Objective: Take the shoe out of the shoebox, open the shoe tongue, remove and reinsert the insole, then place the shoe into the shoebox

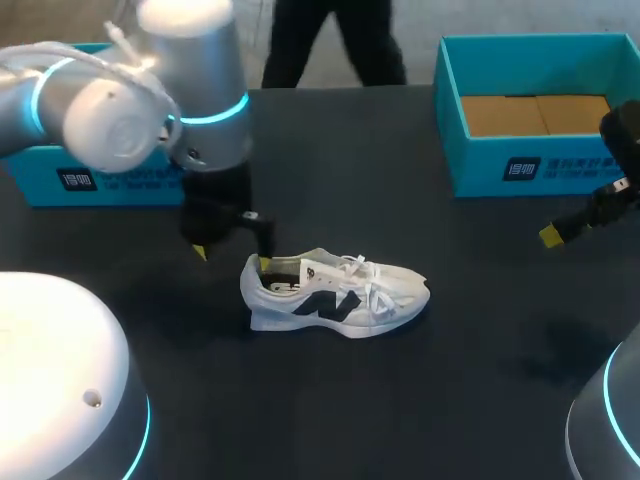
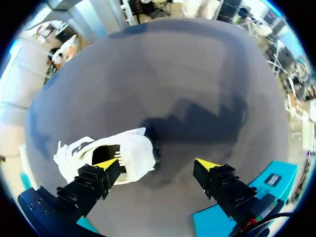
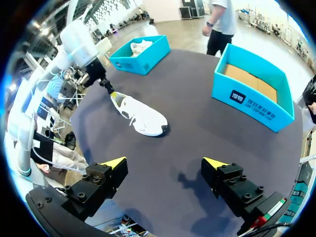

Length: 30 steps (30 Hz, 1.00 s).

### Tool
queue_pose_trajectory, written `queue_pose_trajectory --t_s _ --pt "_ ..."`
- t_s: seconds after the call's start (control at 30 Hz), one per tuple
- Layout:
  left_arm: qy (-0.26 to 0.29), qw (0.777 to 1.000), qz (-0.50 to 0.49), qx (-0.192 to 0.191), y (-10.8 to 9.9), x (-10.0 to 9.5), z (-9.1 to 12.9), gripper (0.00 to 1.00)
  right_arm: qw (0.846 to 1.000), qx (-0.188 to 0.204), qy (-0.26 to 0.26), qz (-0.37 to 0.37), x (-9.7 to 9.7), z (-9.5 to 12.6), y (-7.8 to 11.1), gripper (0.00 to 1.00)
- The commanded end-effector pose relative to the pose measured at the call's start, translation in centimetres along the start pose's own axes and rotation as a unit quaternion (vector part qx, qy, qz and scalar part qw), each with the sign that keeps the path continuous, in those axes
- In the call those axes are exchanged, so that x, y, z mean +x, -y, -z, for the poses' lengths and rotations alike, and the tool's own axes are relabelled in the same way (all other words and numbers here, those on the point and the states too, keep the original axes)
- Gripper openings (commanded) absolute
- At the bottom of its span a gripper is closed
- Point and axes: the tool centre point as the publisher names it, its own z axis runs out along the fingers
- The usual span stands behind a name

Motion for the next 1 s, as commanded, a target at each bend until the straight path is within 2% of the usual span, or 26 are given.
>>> queue_pose_trajectory --t_s 0.03,0.93,1.0 --pt "0.037 0.999 0.021 -0.021 1.38 1.85 0.98 1.00 1.000 0.000 0.001 -0.001 0.03 -0.13 0.02 1.00" --pt "0.038 0.999 0.027 -0.021 1.47 2.02 1.05 1.00 1.000 0.000 0.001 -0.001 0.03 -0.13 0.02 1.00" --pt "0.043 0.998 0.042 -0.011 1.69 1.63 1.50 1.00 1.000 0.000 0.001 -0.001 0.03 -0.13 0.02 1.00"
